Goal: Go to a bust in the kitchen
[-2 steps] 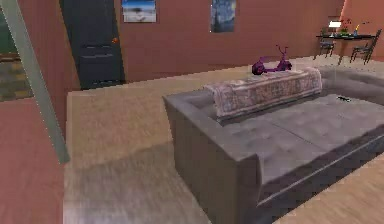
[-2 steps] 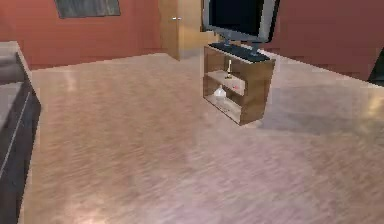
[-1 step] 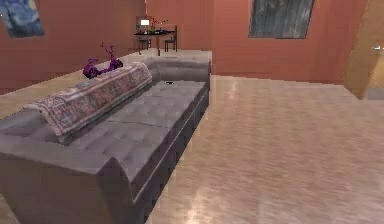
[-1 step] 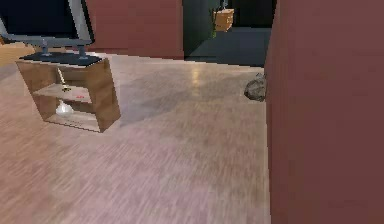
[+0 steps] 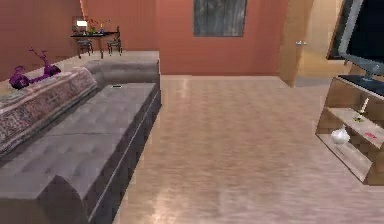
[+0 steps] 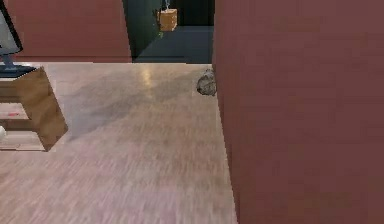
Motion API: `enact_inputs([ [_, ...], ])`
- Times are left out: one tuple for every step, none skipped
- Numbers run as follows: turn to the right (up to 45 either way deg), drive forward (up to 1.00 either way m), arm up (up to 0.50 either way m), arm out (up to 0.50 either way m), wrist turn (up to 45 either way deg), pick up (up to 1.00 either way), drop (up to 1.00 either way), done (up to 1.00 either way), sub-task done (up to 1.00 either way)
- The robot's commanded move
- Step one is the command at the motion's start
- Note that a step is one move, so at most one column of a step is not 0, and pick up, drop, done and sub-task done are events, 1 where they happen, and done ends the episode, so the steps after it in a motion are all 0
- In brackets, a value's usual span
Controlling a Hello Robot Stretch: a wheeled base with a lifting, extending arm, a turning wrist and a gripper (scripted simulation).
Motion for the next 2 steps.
enact_inputs([
  [0.0, 0.05, 0.00, 0.00, 0.0, 0.00, 0.00, 0.00, 0.00],
  [-45.0, 0.00, 0.00, 0.00, 0.0, 0.00, 0.00, 0.00, 0.00],
])
